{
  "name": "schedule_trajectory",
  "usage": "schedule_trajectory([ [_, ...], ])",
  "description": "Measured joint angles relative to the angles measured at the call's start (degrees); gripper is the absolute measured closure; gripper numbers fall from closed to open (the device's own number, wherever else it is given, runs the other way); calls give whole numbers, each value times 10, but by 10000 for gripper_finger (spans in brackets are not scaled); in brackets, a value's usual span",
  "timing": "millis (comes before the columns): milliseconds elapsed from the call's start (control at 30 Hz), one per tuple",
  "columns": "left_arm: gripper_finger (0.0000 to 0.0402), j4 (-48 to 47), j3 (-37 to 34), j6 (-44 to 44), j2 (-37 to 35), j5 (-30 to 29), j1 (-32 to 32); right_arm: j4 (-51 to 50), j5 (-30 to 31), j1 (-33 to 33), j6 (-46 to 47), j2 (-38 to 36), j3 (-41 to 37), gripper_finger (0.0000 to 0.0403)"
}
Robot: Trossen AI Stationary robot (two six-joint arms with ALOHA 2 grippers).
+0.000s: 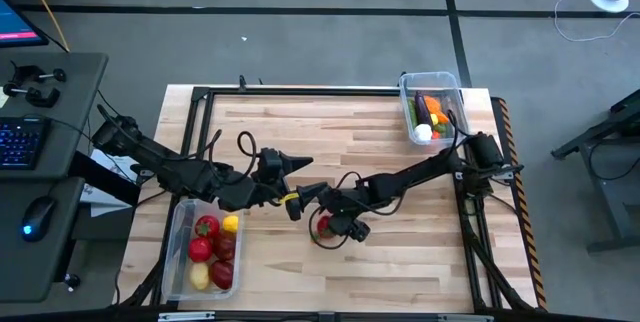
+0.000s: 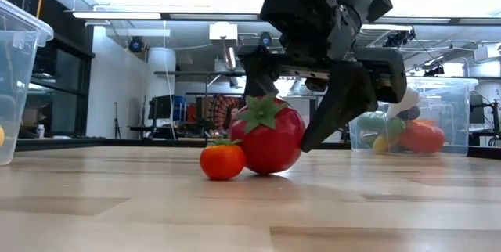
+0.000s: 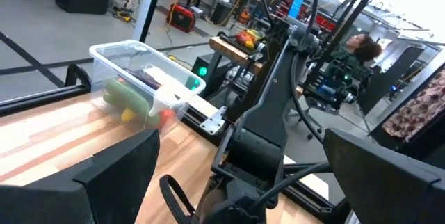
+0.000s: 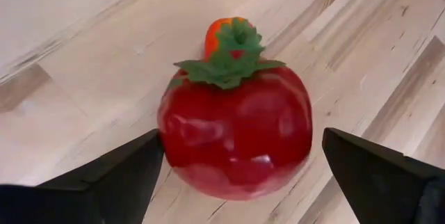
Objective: Sort produce into baskets
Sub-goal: Put the red tomato into the bottom transparent bin
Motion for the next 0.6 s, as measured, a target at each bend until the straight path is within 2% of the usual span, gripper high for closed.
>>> schedule_trajectory([
  [233, 9, 2, 0, 0, 0, -1, 0, 6, 2, 18, 15, 5, 0, 78],
  [400, 9, 3, 0, 0, 0, -1, 0, 5, 36, 25, 57, 5, 0, 125],
  [600, 9, 5, 0, 3, 0, -1, 0, 2, 80, 23, 111, -10, 0, 135],
])
